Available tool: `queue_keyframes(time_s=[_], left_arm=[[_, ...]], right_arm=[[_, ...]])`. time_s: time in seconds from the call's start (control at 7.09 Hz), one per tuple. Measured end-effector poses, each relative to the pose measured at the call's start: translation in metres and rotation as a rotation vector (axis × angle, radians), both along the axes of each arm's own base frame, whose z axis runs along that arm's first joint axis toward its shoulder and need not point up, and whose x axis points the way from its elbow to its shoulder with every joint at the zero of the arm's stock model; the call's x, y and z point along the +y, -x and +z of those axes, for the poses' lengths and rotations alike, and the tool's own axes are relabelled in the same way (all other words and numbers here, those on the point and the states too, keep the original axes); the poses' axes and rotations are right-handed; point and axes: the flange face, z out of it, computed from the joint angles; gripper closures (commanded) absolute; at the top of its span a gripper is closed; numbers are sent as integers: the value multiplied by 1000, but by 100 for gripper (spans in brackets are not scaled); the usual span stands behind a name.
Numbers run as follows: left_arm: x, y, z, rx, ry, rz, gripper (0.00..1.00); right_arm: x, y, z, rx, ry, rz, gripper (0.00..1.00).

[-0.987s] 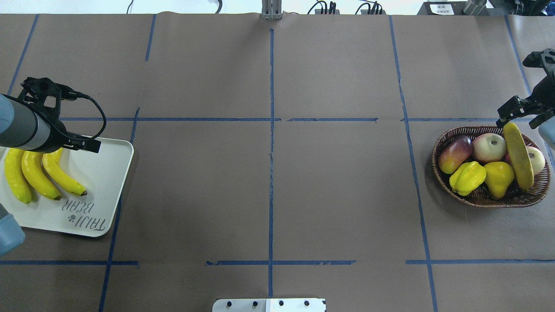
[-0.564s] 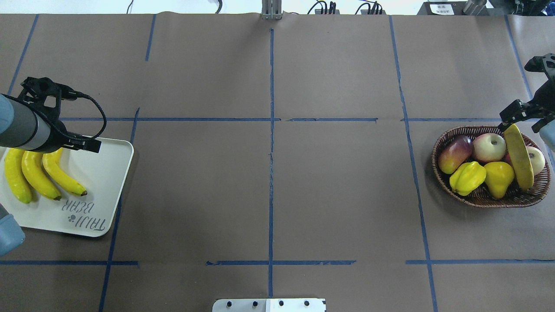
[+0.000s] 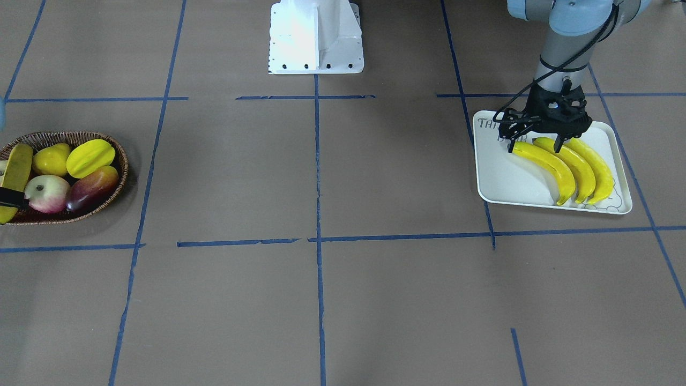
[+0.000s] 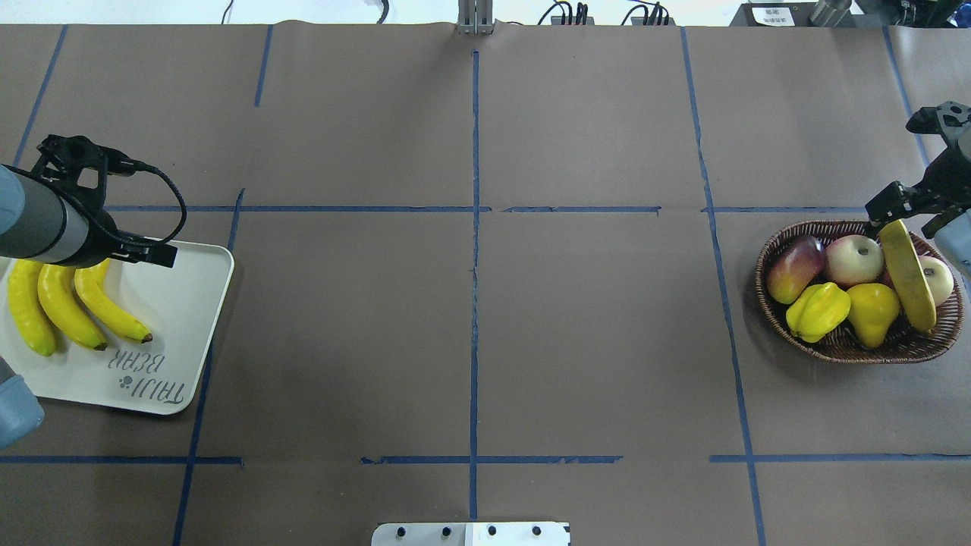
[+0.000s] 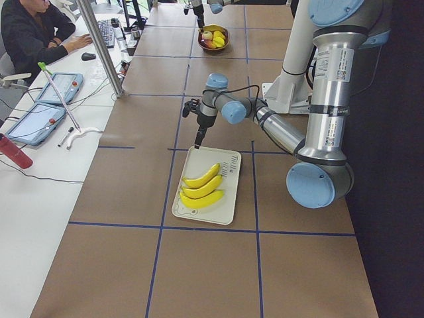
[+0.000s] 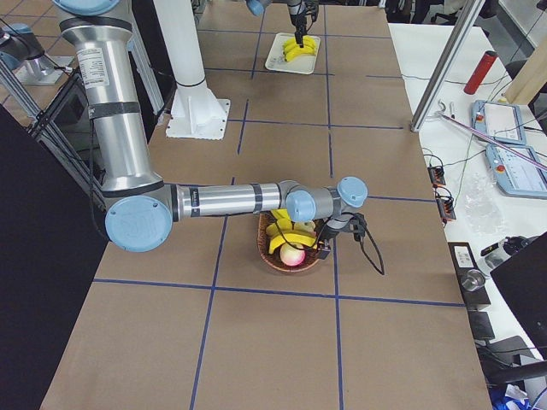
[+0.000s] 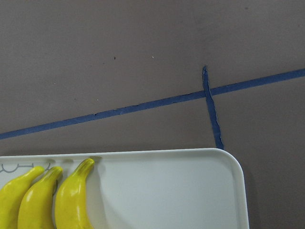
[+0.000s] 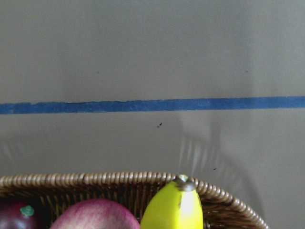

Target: Transfer all bananas from basket to plate

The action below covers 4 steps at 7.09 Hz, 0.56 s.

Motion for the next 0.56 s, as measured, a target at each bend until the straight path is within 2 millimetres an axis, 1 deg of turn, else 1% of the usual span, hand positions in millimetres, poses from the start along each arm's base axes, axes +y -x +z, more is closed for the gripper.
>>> queue_keyframes(time_s=[0.14, 0.28, 0.56], left_arm=[[0, 0, 0, 0, 0, 0, 0], [0, 0, 0, 0, 0, 0, 0], [0, 0, 0, 0, 0, -1, 0]], right_arm=[[1, 0, 1, -1, -4, -4, 90], [2, 0, 3, -7, -20, -10, 99], [5, -1, 6, -25, -64, -18, 100]])
